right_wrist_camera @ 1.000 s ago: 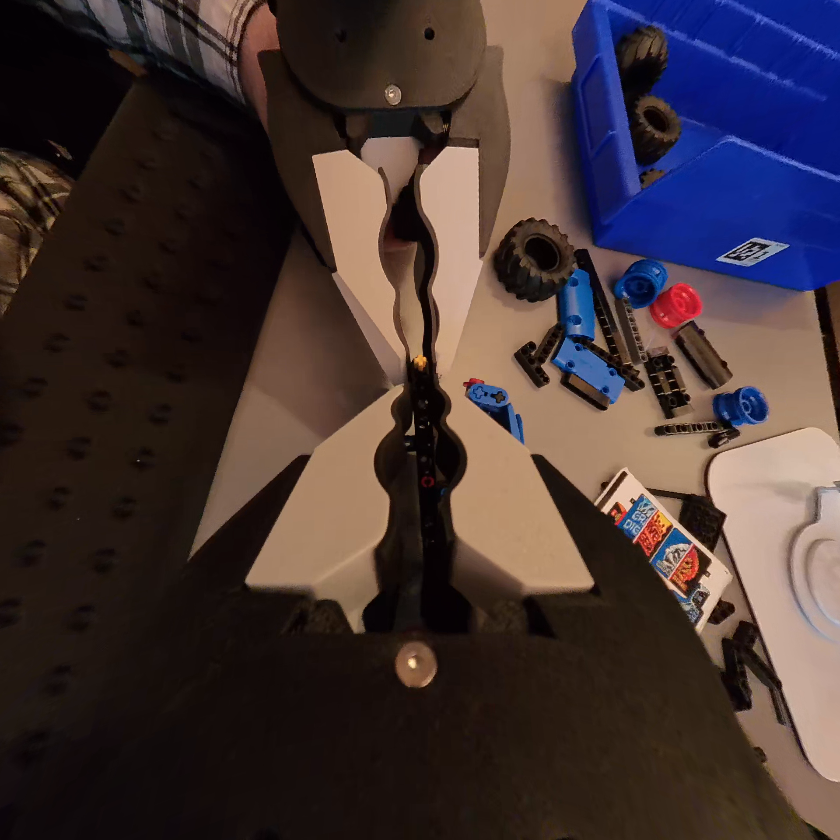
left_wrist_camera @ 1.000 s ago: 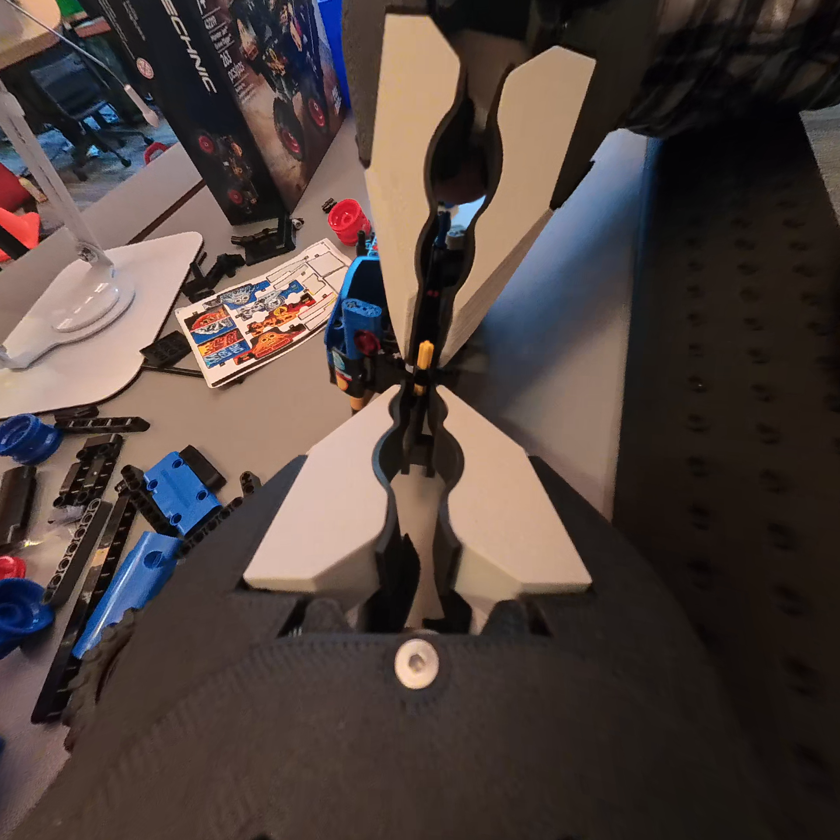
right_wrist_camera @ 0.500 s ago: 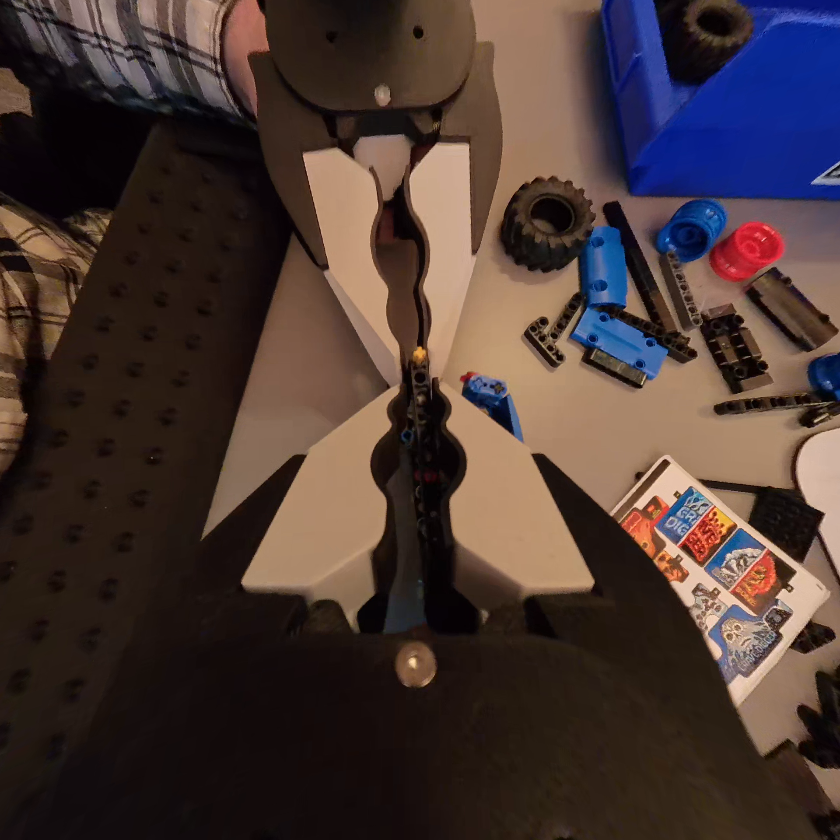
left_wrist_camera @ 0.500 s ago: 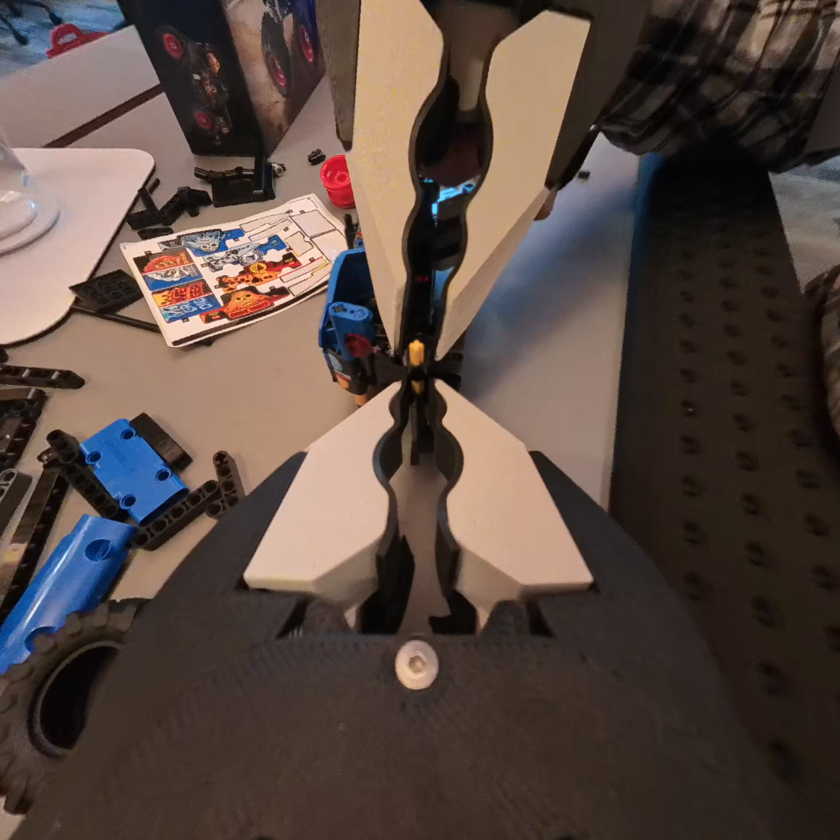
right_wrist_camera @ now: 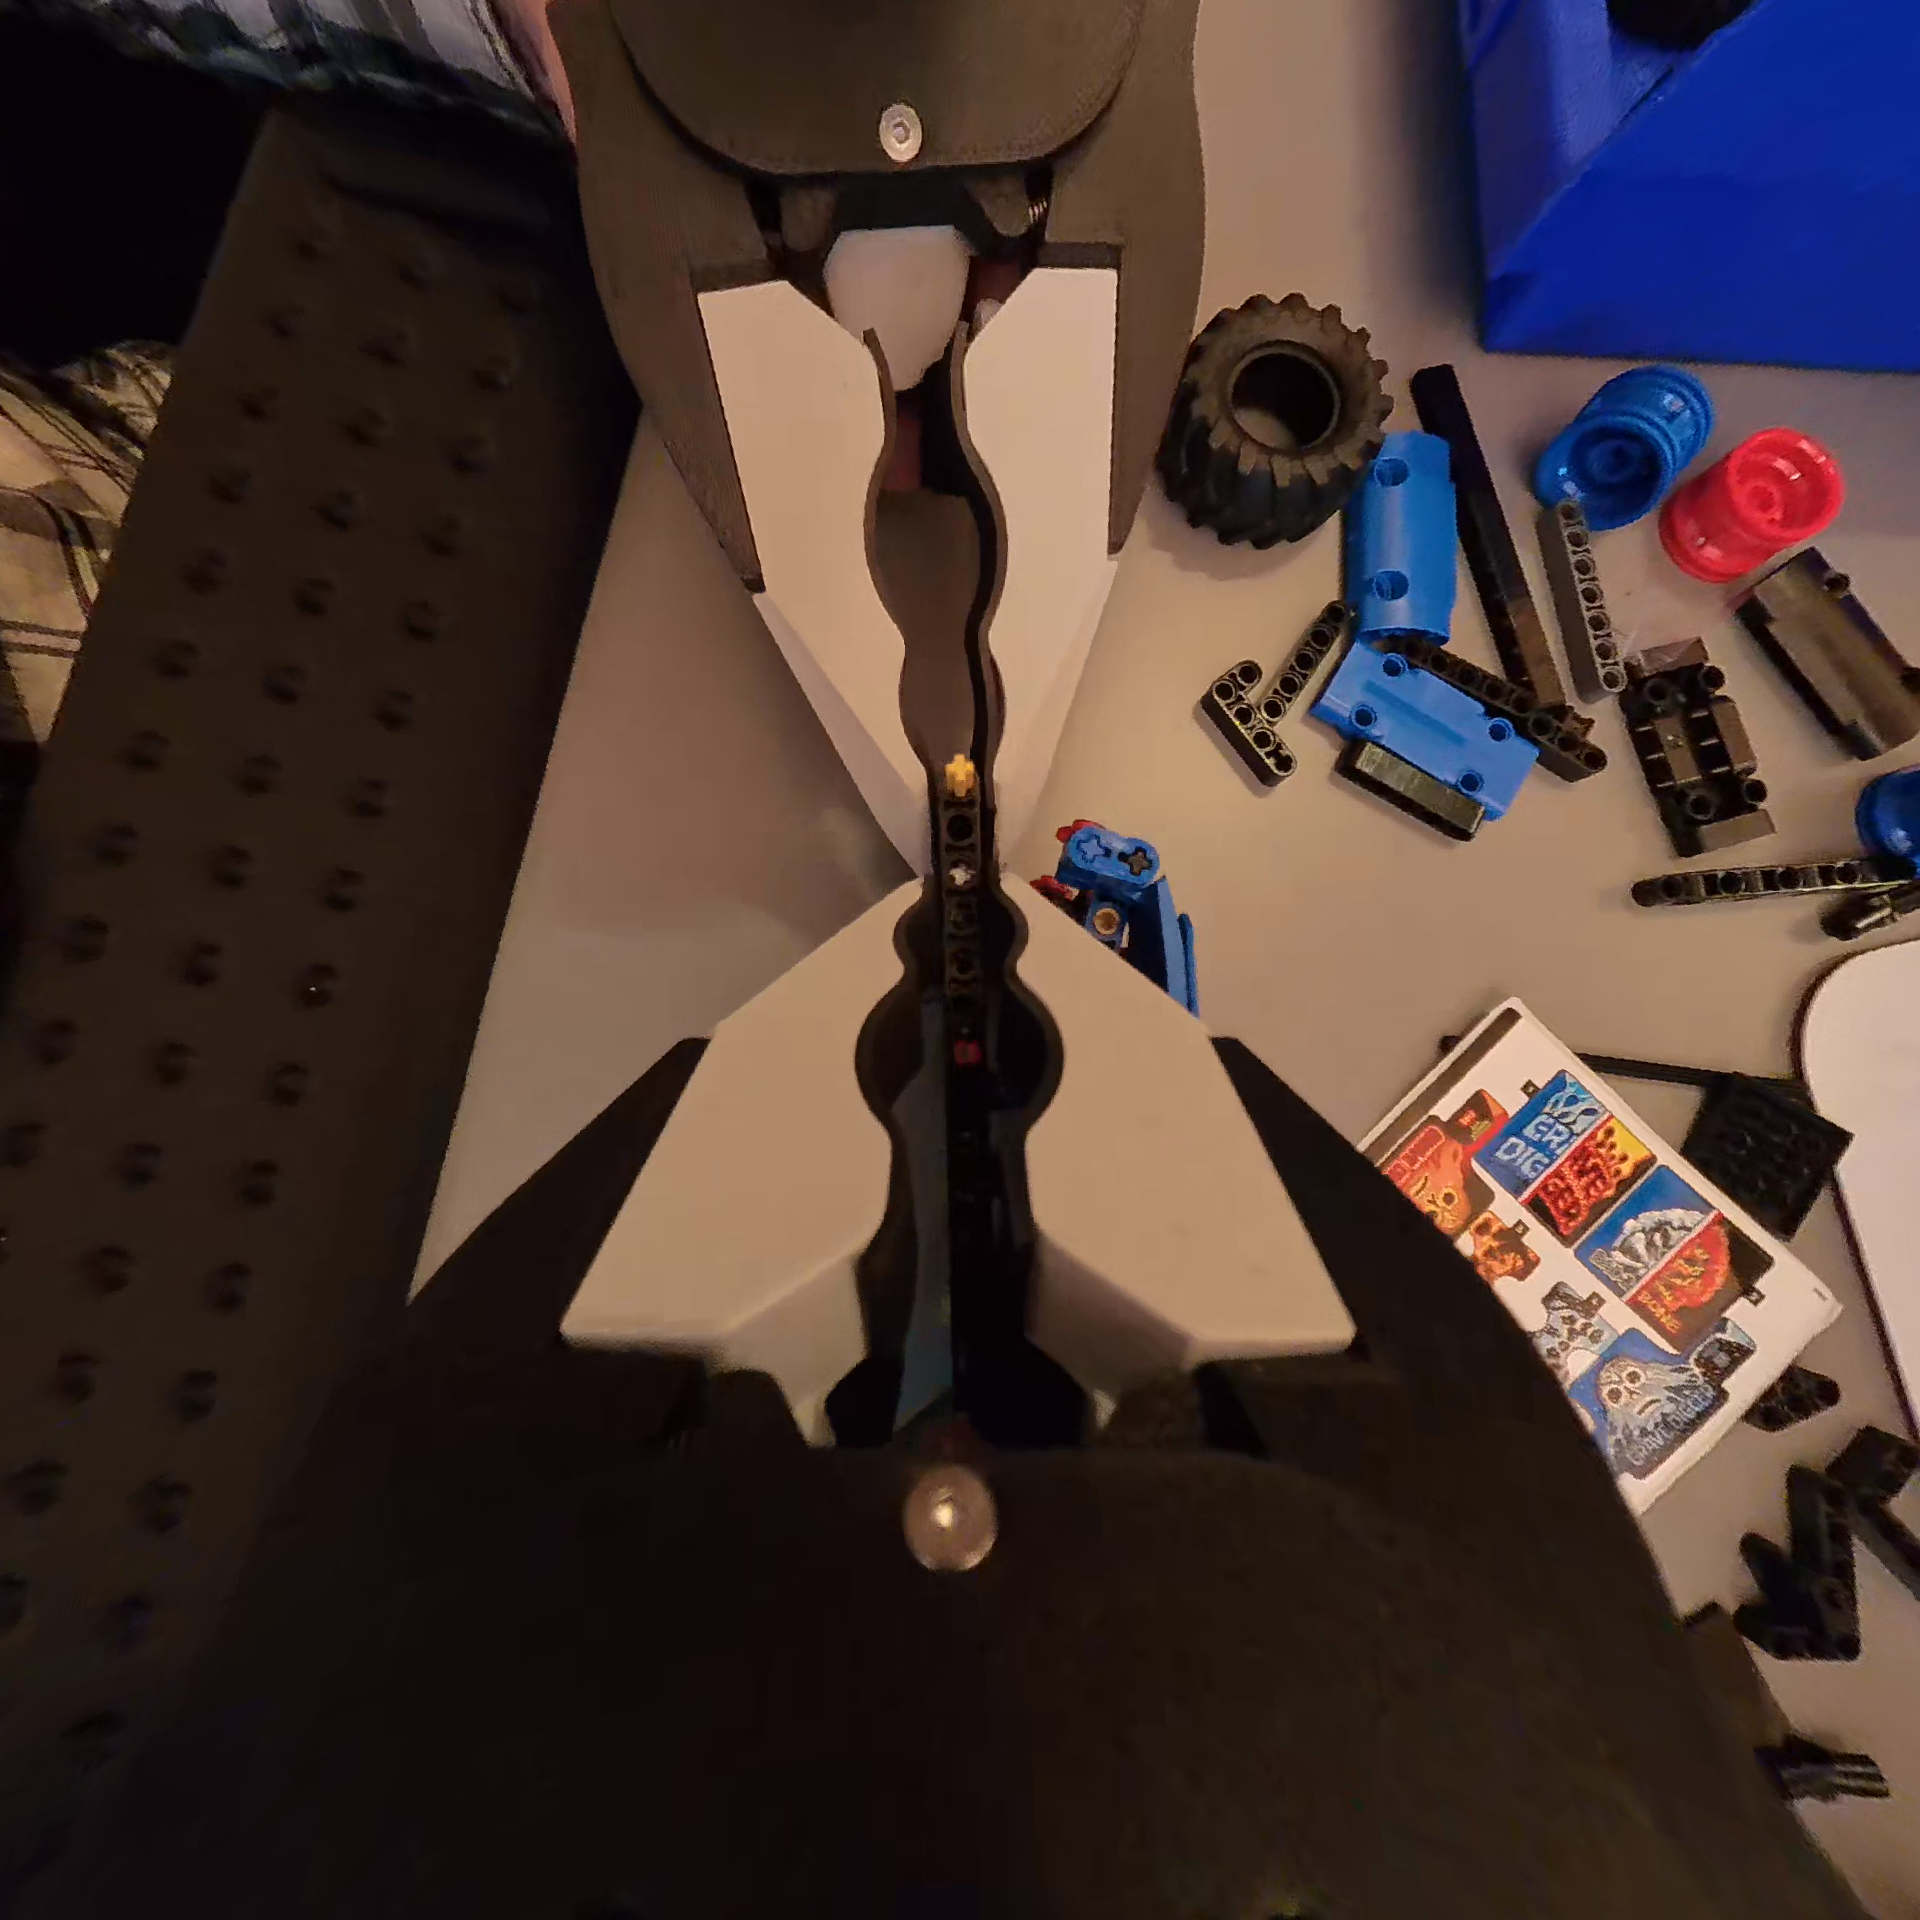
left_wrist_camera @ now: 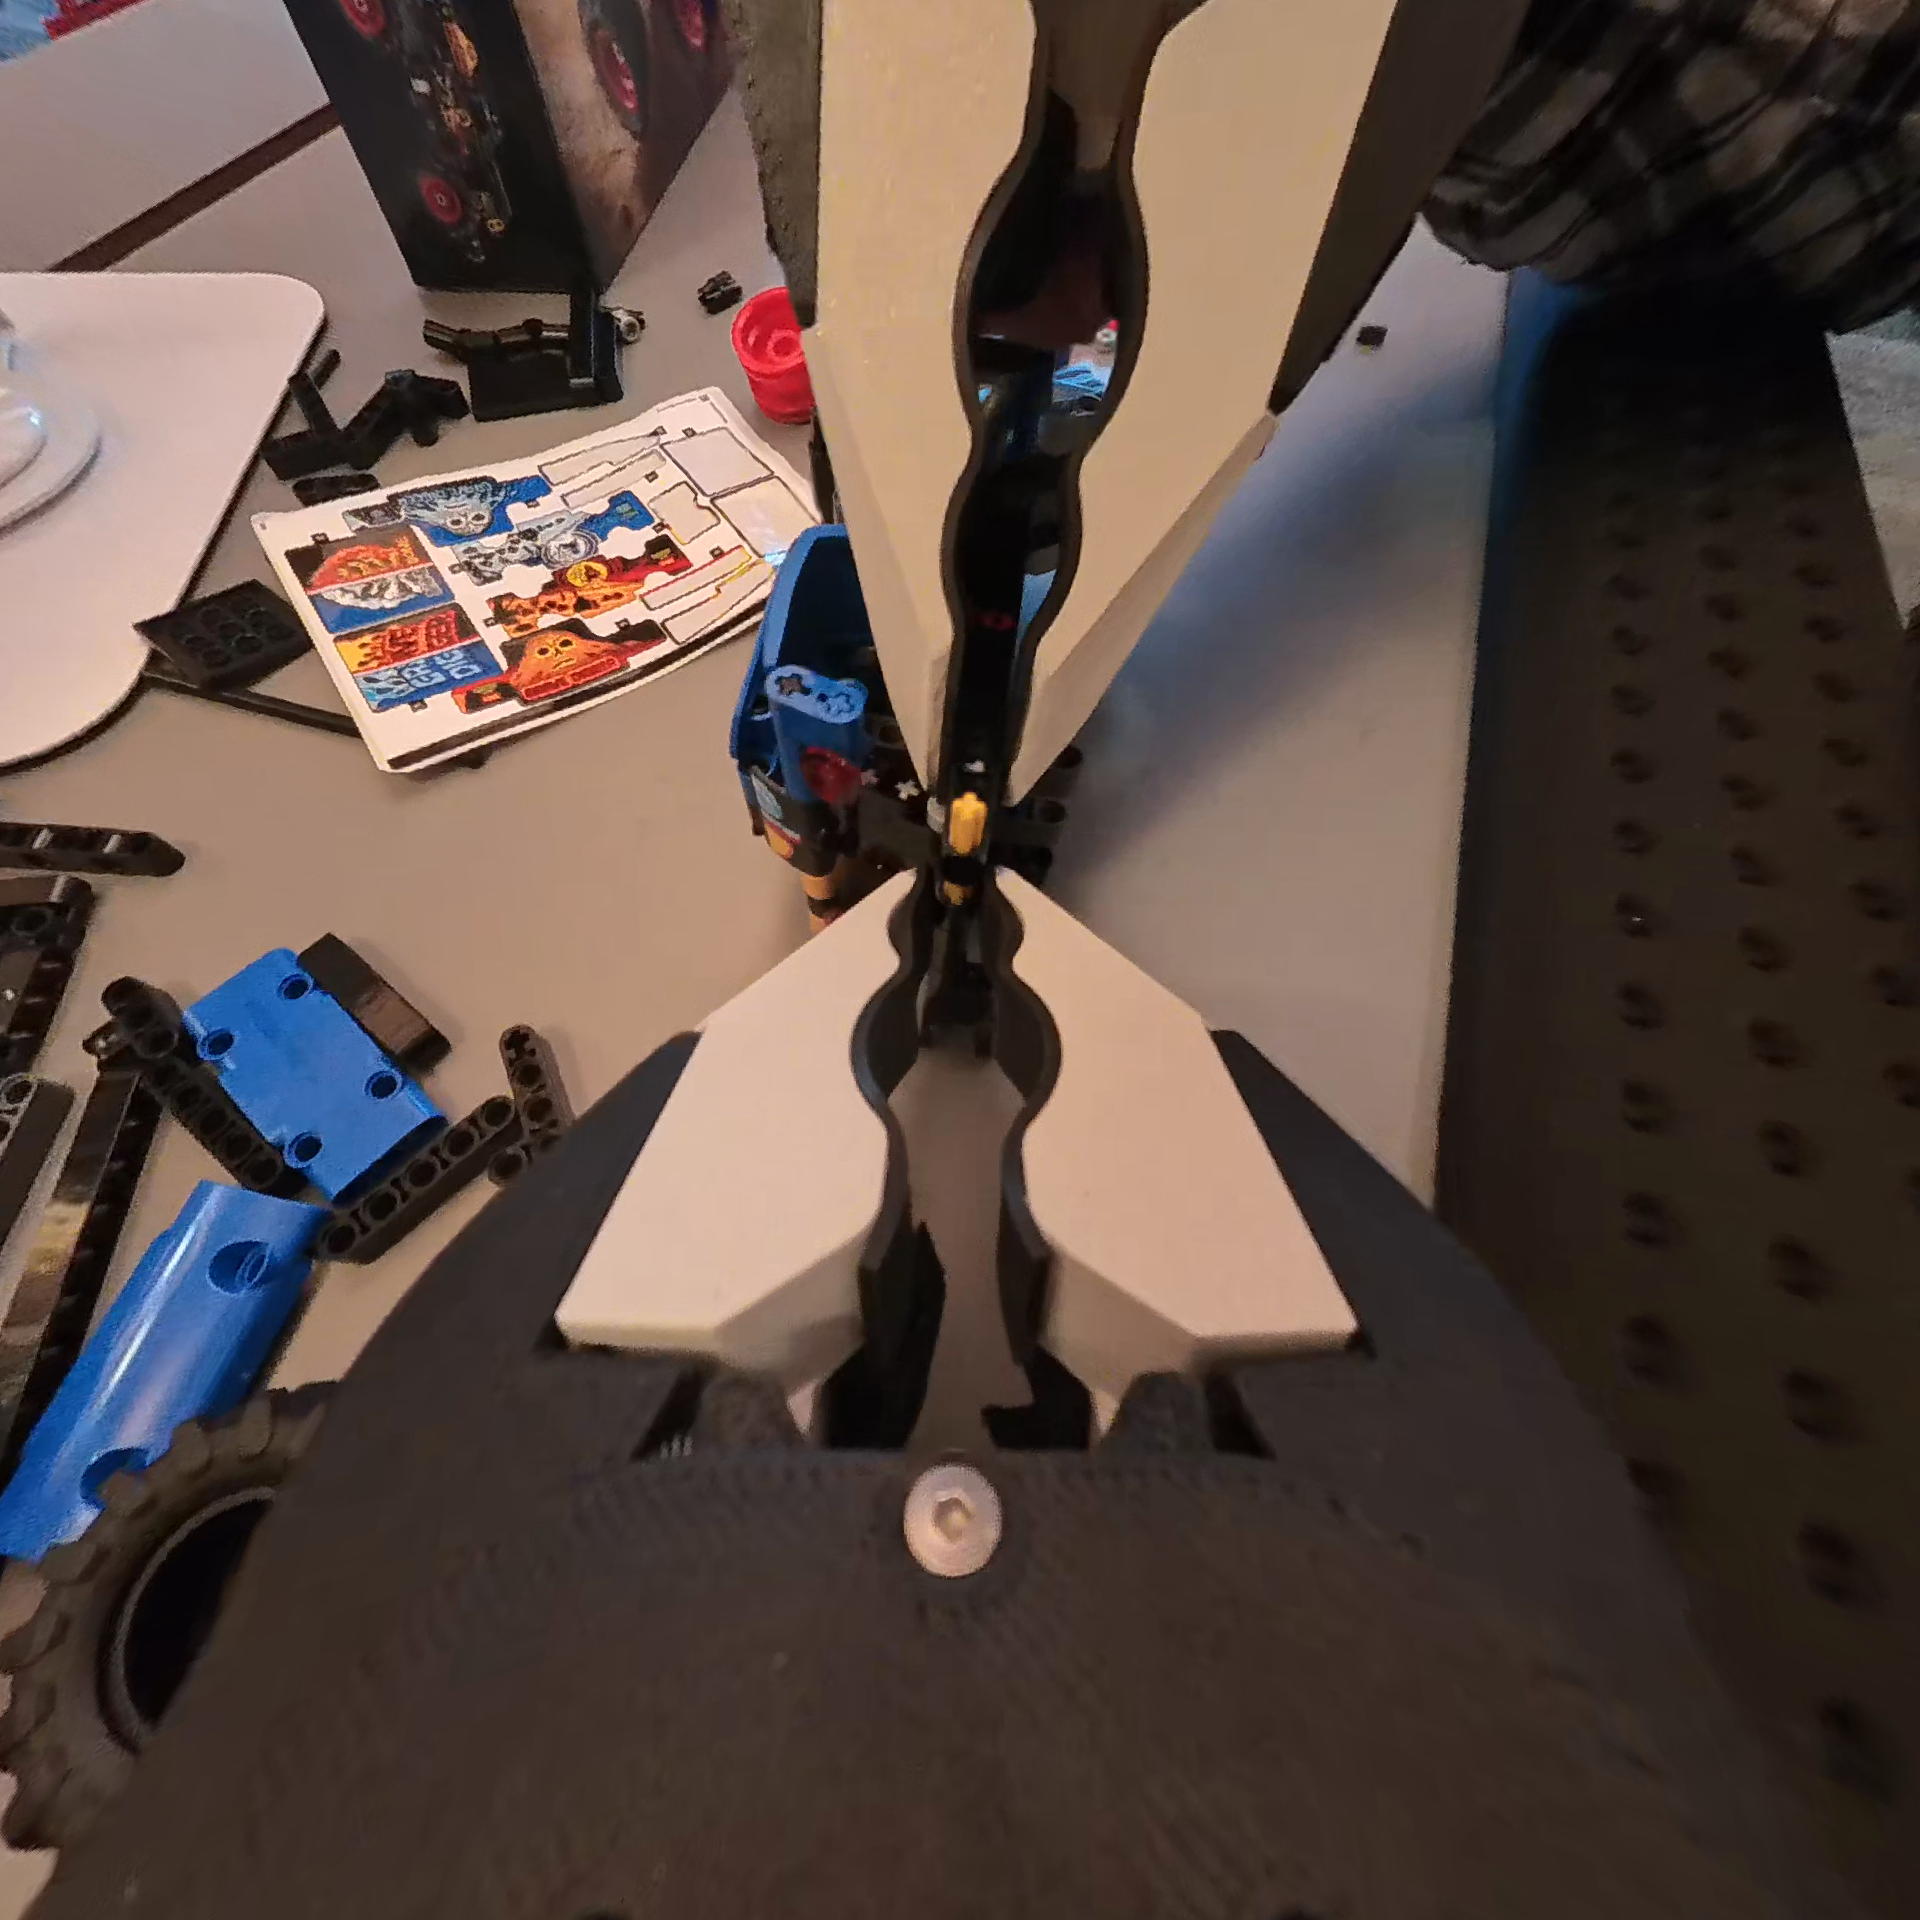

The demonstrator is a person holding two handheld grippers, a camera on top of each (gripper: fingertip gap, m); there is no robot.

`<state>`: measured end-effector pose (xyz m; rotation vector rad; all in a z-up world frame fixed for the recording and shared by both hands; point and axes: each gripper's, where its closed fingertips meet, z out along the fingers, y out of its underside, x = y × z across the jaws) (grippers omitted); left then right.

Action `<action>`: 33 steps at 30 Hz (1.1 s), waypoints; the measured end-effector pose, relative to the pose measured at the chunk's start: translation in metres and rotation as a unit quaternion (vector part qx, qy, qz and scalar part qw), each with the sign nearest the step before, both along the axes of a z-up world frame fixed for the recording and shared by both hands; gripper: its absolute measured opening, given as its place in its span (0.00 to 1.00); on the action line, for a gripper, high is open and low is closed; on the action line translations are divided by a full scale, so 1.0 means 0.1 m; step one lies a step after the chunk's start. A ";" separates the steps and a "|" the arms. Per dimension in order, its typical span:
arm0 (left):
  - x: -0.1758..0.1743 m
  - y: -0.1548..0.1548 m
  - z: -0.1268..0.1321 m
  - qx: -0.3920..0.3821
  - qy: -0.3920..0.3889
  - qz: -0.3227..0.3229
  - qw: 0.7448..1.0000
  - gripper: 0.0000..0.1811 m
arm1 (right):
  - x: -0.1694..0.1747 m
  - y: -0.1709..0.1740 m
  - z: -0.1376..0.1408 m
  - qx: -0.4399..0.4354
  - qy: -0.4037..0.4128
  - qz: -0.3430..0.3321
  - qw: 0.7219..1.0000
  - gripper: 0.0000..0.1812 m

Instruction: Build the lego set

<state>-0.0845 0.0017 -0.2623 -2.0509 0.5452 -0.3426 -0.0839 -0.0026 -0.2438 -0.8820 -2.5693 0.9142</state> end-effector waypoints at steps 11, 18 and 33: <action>0.00 0.02 0.00 -0.003 -0.003 -0.013 1.000 0.03 | 0.00 0.03 -0.05 0.069 -0.029 0.025 0.997 0.03; -0.02 0.02 0.00 0.003 0.005 -0.007 1.000 0.03 | -0.04 0.02 -0.04 0.055 -0.028 0.017 0.998 0.03; -0.02 0.03 -0.08 -0.016 0.020 -0.006 1.000 0.03 | -0.09 -0.02 -0.03 0.092 -0.037 0.039 0.994 0.03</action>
